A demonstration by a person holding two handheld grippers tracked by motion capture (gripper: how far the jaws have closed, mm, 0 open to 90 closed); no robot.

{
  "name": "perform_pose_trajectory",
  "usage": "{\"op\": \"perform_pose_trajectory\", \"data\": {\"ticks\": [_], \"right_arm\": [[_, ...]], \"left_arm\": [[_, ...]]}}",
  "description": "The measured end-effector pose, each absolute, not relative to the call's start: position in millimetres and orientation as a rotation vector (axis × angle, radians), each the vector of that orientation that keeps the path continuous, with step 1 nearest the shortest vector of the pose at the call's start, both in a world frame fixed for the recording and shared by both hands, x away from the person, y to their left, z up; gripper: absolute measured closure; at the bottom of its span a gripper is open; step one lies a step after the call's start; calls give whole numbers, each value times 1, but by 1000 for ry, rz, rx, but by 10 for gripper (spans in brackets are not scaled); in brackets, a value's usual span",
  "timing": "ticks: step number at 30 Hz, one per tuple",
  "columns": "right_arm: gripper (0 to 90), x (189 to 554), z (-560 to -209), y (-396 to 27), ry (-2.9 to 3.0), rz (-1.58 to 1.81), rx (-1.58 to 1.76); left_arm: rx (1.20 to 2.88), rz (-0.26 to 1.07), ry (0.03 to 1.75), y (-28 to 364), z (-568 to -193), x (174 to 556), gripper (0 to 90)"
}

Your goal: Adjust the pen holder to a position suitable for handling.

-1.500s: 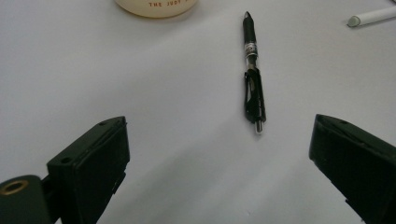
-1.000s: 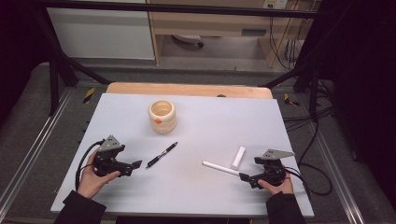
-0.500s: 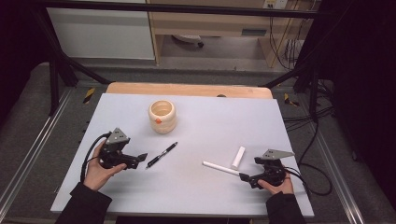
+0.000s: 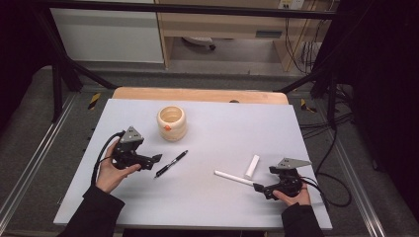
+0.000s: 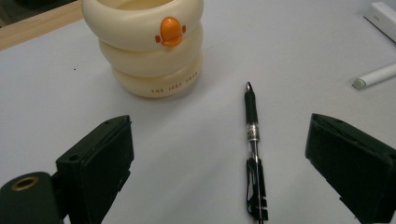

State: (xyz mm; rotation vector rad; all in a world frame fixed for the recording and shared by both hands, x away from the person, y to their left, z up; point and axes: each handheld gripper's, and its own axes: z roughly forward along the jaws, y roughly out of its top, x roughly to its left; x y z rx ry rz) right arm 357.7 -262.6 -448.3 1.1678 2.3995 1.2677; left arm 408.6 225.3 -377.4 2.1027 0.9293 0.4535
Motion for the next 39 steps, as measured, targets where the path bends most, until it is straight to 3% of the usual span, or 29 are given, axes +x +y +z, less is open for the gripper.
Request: {"op": "perform_pose_trajectory", "data": {"ticks": [24, 39], "right_arm": [[8, 358, -448, -262, 2402, 1260, 1171], [7, 358, -449, -262, 2406, 1253, 1172]], "left_arm": [[2108, 483, 924, 189, -355, 444, 115], [2152, 543, 932, 167, -351, 470, 224]]}}
